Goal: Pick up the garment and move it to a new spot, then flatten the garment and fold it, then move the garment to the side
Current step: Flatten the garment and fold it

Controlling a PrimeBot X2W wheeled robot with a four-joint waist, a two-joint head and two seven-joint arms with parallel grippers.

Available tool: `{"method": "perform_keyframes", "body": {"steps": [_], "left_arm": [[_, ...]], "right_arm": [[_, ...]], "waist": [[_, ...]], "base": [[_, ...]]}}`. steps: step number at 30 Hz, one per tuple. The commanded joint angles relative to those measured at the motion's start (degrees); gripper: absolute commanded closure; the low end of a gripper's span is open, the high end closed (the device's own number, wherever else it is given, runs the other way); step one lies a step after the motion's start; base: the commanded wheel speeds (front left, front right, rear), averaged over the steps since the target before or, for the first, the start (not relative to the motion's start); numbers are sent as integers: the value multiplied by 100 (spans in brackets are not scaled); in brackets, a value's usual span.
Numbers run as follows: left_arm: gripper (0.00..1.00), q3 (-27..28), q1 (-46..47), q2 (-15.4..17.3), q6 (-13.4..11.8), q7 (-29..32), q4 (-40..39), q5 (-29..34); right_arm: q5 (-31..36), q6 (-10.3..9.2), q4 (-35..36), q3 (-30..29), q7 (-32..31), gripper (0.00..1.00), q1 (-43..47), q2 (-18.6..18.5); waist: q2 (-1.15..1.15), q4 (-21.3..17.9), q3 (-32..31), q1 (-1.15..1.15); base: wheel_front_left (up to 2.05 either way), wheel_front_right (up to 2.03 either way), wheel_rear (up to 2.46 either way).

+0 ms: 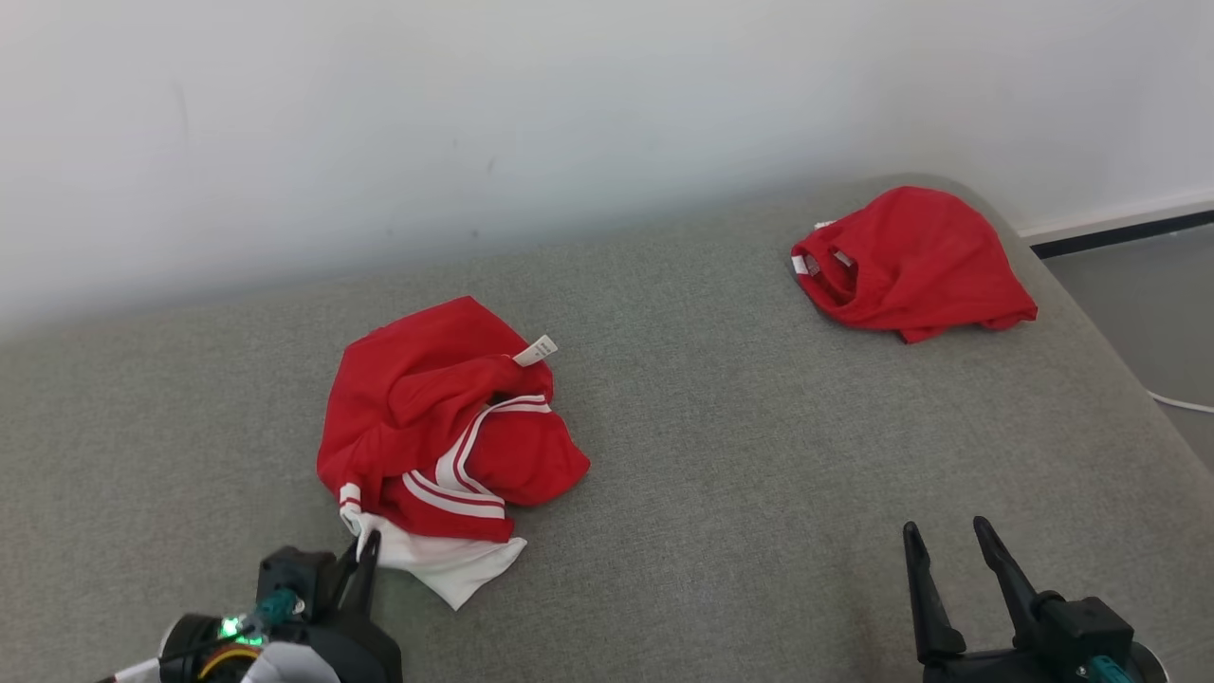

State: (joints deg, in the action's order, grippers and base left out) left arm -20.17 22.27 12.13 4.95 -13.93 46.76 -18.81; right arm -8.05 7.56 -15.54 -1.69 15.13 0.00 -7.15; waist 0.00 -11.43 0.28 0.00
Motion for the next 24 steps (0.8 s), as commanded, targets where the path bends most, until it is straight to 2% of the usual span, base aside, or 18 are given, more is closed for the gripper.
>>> {"method": "perform_keyframes", "body": {"steps": [1, 5, 11, 16, 24], "left_arm": [[100, 12, 83, 17, -4, -40, -14, 6], [100, 79, 362, 59, 47, -109, -324, -10], [100, 92, 785, 357, 90, -74, -1262, 83], [100, 138, 928, 703, 91, 452, -2250, 55], [100, 372, 1026, 1531, 141, 1450, -3760, -63]], "right_arm": [[2, -14, 2, -21, -1, 0, 30, -12], [14, -14, 21, -143, -1, 0, 96, 40], [-59, -14, 9, -129, -1, 0, 124, 142], [-28, -14, -14, -110, -1, 0, 137, 222], [-45, -14, 12, -150, -1, 0, 164, 290]], "waist": [[0, 27, -33, 0], [0, 178, -170, 0], [0, 417, -403, 0], [0, 518, -495, 0], [0, 517, -498, 0]], "base": [[0, 0, 0], [0, 0, 0], [0, 0, 0], [0, 0, 0], [0, 0, 0]]}}
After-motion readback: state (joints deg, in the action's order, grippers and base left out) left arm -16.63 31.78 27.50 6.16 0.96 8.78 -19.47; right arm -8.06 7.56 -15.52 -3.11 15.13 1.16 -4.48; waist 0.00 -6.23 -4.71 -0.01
